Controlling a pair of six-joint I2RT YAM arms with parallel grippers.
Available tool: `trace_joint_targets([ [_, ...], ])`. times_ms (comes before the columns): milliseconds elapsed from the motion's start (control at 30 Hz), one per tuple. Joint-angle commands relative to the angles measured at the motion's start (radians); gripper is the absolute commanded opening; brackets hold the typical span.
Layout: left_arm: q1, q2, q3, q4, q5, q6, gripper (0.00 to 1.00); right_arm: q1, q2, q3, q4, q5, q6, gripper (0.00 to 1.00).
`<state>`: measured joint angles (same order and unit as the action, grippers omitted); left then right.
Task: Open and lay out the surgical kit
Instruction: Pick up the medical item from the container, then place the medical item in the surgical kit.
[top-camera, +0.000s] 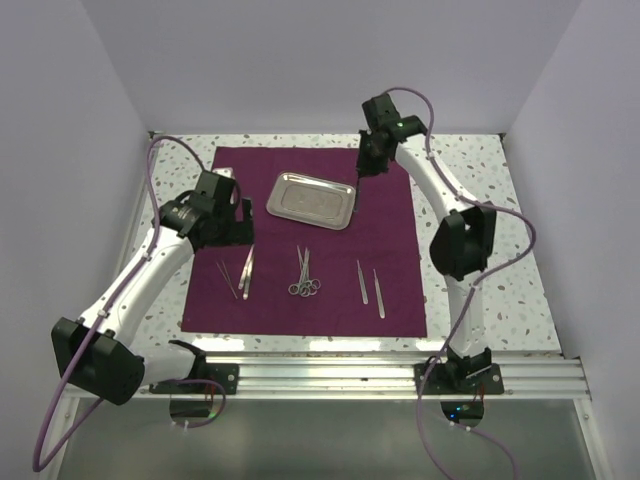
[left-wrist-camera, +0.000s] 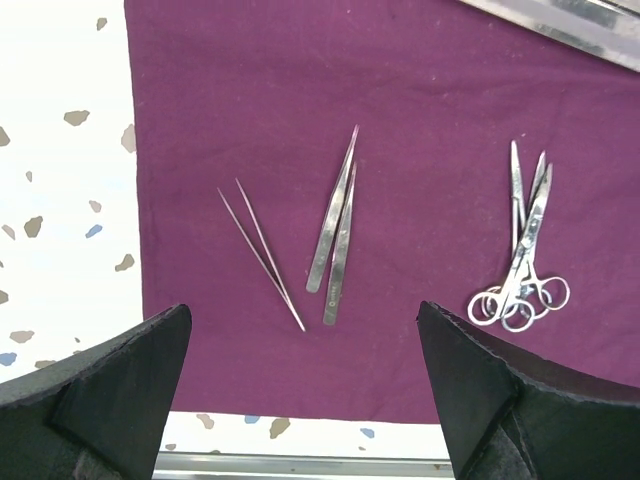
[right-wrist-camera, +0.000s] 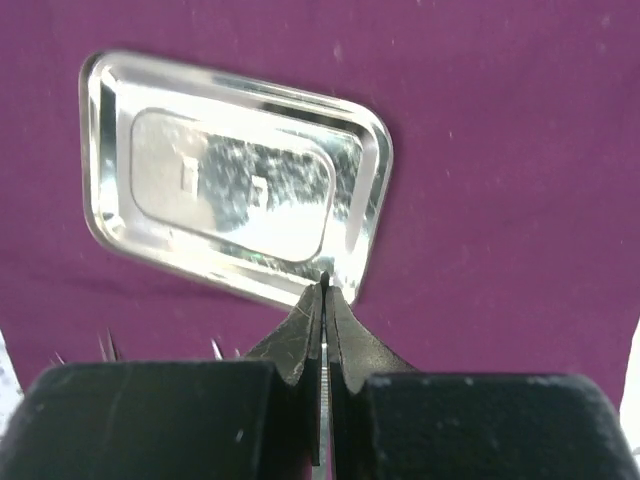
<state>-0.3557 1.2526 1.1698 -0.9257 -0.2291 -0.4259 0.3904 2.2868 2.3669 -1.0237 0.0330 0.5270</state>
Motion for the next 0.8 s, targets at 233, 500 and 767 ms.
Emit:
trace_joint_targets([
  [233, 0.006, 0.096, 0.145, 0.106, 0.050, -0.031, 1.00, 0.037, -0.498, -0.819, 0.244, -0.114, -0.051, 0.00],
  [500, 0.006, 0.231, 0.286, 0.111, 0.071, -0.010, 0.99, 0.143, -0.674, -1.156, 0.410, -0.140, -0.051, 0.00],
  [767, 0.006, 0.272, 0.332, 0.102, 0.096, -0.022, 1.00, 0.148, -0.690, -1.311, 0.502, -0.124, -0.082, 0.00],
])
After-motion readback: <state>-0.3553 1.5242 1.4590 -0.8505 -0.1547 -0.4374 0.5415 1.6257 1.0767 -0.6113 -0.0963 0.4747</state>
